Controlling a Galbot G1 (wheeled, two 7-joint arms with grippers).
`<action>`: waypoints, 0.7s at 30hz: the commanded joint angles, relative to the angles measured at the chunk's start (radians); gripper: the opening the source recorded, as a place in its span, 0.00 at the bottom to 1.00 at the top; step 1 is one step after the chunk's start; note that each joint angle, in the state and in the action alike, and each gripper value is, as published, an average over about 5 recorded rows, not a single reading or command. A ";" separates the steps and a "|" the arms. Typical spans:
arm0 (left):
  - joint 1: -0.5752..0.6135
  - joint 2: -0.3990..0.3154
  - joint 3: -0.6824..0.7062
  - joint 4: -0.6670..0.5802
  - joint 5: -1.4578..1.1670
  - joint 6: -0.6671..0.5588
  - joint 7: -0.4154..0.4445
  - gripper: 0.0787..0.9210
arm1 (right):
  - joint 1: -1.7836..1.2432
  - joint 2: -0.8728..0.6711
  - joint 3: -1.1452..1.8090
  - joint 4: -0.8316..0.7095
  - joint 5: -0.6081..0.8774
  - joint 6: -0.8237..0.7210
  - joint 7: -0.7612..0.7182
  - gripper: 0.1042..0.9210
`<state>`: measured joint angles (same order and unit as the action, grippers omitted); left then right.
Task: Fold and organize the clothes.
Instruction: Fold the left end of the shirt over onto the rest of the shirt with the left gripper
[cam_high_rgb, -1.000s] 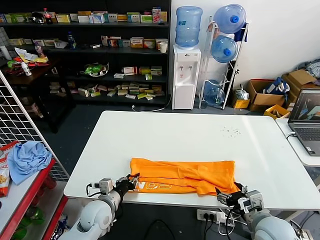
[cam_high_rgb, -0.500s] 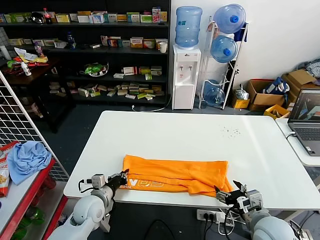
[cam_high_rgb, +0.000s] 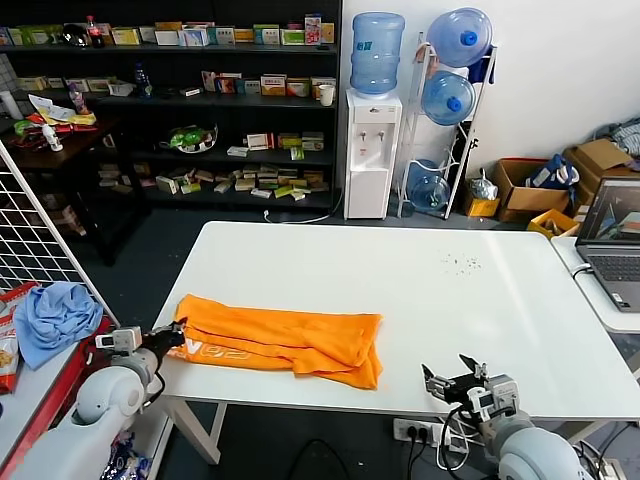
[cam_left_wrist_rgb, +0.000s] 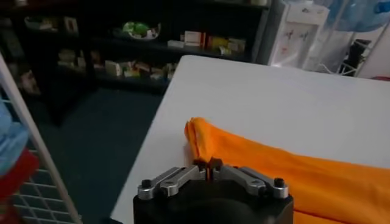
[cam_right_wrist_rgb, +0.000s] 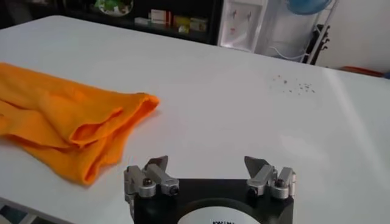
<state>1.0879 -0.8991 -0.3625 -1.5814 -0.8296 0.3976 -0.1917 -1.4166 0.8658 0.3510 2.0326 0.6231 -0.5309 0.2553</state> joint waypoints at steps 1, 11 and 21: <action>0.003 0.086 -0.067 -0.032 -0.030 0.003 -0.029 0.04 | 0.011 0.006 -0.005 0.000 -0.007 0.006 0.003 0.88; 0.041 -0.044 0.074 -0.336 -0.074 0.017 -0.146 0.04 | -0.024 0.015 0.024 0.009 -0.043 0.023 0.011 0.88; 0.021 -0.176 0.252 -0.381 -0.044 0.012 -0.204 0.04 | -0.054 0.039 0.045 -0.005 -0.074 0.036 0.008 0.88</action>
<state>1.1100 -0.9538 -0.2711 -1.8439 -0.8913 0.4138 -0.3286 -1.4541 0.8941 0.3856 2.0325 0.5700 -0.5007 0.2652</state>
